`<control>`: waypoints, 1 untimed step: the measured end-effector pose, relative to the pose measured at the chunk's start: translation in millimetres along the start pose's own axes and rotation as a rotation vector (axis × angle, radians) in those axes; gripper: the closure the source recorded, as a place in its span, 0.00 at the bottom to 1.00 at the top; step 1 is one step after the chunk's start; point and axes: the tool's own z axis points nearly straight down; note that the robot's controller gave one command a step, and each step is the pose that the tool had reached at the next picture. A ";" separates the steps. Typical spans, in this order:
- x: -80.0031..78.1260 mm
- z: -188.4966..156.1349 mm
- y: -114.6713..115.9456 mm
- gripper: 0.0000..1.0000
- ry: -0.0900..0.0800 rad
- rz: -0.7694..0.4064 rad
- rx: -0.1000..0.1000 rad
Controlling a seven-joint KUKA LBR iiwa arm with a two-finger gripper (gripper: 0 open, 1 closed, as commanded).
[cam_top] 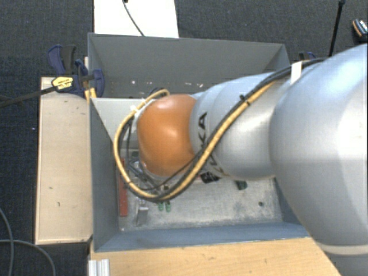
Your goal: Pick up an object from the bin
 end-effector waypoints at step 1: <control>-22.3 71.1 -7.7 0.00 -0.003 -0.195 0.001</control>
Offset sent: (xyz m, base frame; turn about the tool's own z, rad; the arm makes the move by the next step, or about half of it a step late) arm 0.0224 -0.0069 -0.0697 -0.1968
